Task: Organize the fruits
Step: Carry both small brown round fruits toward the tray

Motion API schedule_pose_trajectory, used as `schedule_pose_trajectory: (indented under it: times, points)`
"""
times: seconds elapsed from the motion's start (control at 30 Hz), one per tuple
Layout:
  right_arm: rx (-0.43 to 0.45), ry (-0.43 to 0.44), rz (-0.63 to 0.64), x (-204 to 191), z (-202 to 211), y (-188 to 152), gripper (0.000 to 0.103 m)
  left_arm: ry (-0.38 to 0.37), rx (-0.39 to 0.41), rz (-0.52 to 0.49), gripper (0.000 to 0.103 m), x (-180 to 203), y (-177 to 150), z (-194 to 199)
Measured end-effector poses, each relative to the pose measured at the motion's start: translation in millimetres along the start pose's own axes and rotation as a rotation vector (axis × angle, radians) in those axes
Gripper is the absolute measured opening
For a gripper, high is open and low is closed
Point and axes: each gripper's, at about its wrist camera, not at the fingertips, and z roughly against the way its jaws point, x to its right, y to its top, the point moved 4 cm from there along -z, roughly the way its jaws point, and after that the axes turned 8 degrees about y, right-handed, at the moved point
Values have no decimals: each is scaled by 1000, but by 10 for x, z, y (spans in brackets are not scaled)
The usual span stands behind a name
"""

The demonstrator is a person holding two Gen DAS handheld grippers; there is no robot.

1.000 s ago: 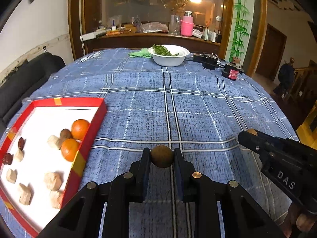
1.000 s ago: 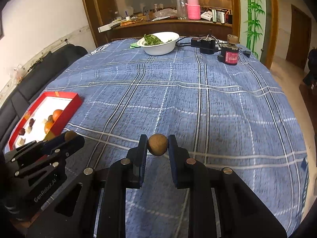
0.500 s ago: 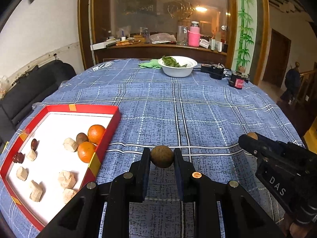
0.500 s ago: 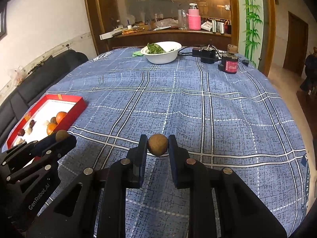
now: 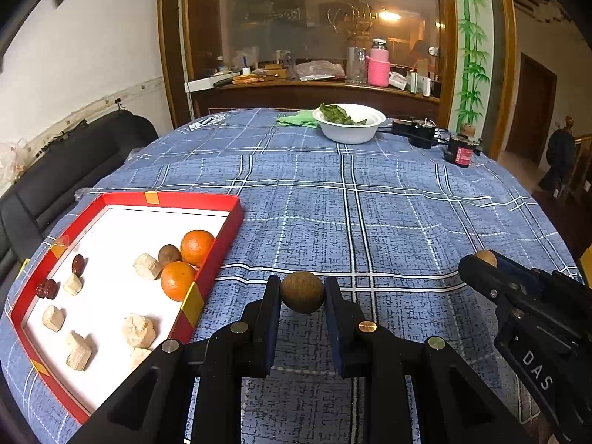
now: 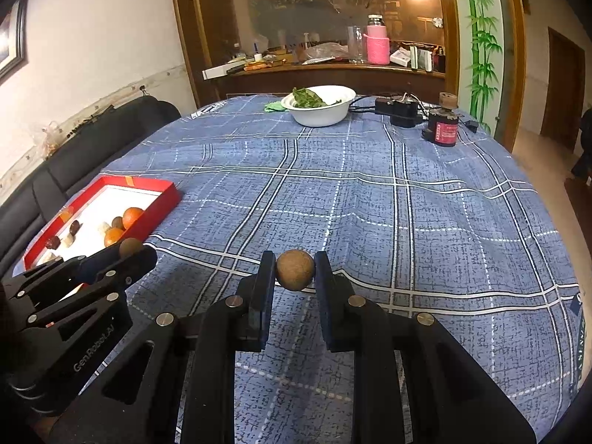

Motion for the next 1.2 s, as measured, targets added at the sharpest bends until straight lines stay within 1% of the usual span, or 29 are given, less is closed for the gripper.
schedule_pose_trajectory:
  times: [0.33, 0.7, 1.2]
  points:
    - [7, -1, 9, -24, 26, 4, 19, 20, 12, 4, 22, -20, 5, 17]
    - [13, 17, 15, -56, 47, 11, 19, 39, 15, 16, 22, -54, 7, 15]
    - [19, 37, 33, -141, 51, 14, 19, 30, 2, 18, 22, -44, 6, -8]
